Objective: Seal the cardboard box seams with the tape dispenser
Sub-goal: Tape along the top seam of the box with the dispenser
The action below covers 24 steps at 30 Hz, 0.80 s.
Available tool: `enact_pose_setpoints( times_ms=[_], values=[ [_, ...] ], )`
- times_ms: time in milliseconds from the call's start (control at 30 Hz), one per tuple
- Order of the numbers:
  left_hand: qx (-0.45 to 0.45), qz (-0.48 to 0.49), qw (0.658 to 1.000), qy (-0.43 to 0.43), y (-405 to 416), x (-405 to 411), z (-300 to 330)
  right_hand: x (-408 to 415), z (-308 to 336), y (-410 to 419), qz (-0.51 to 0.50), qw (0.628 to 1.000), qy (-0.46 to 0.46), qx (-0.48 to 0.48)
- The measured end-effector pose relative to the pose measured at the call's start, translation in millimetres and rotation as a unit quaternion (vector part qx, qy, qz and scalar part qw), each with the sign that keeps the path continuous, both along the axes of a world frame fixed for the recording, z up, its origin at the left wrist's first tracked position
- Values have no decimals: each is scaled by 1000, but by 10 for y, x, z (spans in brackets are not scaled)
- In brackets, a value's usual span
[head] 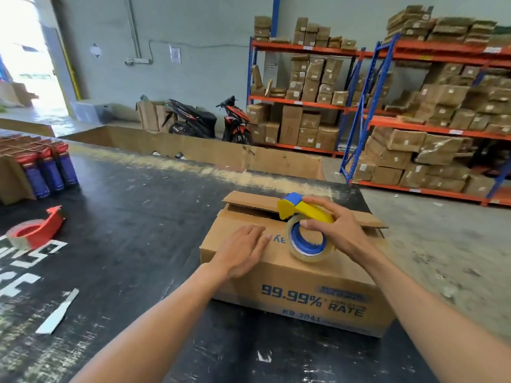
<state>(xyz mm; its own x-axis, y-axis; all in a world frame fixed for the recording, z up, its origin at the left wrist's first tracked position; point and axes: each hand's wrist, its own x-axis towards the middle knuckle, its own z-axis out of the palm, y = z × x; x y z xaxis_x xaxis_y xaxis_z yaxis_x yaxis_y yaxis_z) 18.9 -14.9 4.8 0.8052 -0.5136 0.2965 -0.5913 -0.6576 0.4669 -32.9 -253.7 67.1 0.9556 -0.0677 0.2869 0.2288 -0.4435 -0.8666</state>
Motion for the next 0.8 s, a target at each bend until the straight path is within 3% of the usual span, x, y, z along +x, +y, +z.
enact_pose_setpoints(
  times_ms=[67, 100, 200, 300, 367, 500, 667, 800],
  values=[
    [-142, 25, 982, 123, -108, 62, 240, 32, 17, 9, 1, 999, -22, -30],
    [-230, 45, 950, 204, -157, 105, 374, 50, 32, 18, -2, 999, -34, -42],
    [-431, 44, 807, 402, -205, 327, 728, 114, 103, 40, -13, 991, -100, -92],
    [-503, -5, 724, 472, -152, 524, 973, 209, 211, 27, -33, 969, -185, -162],
    [-505, -52, 711, 486, -149, 596, 1089, 291, 241, 10, -25, 955, -214, -203],
    [-440, -69, 775, 448, -180, 658, 1199, 487, 190, -38, -1, 943, -213, -256],
    [-500, -64, 724, 471, -84, 873, 1190, 705, 169, -5, -3, 942, -254, -217],
    [-500, -23, 722, 478, -89, 1031, 1210, 926, 171, 46, 8, 948, -248, -199]
  ],
)
